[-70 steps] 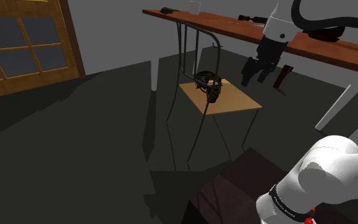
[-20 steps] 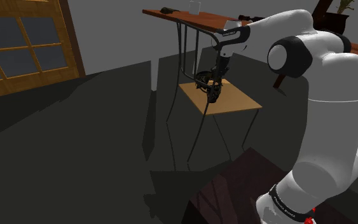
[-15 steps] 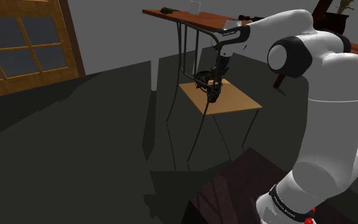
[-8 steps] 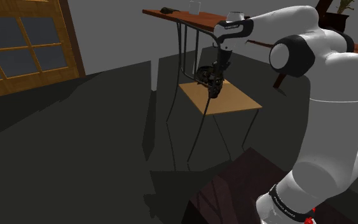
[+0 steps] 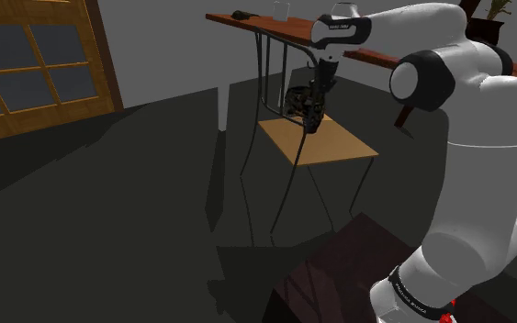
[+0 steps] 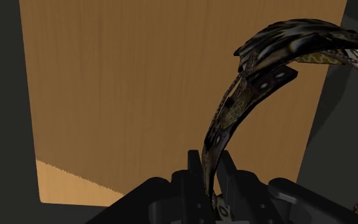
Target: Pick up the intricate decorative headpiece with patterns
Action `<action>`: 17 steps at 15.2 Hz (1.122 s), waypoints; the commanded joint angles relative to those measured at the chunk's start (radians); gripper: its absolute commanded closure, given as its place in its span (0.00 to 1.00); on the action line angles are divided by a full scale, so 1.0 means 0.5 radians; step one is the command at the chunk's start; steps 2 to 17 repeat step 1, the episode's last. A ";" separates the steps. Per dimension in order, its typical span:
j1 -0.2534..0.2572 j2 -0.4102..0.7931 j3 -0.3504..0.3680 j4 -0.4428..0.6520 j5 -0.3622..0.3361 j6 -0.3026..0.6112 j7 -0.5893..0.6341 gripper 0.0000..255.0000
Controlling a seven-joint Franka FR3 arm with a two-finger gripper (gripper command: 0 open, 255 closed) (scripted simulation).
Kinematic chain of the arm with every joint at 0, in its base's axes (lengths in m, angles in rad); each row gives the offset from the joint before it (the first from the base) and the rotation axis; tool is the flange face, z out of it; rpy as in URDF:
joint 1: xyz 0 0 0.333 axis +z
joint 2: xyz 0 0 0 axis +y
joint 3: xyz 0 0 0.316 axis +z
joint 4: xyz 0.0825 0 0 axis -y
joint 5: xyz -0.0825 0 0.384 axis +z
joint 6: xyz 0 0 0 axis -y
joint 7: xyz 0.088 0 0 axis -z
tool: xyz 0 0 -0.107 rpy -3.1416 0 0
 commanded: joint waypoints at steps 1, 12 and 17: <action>-0.001 -0.001 -0.001 0.014 0.000 -0.014 0.000 1.00; -0.001 -0.001 -0.001 0.014 0.000 -0.014 0.000 1.00; -0.001 -0.001 -0.001 0.014 0.000 -0.014 0.000 1.00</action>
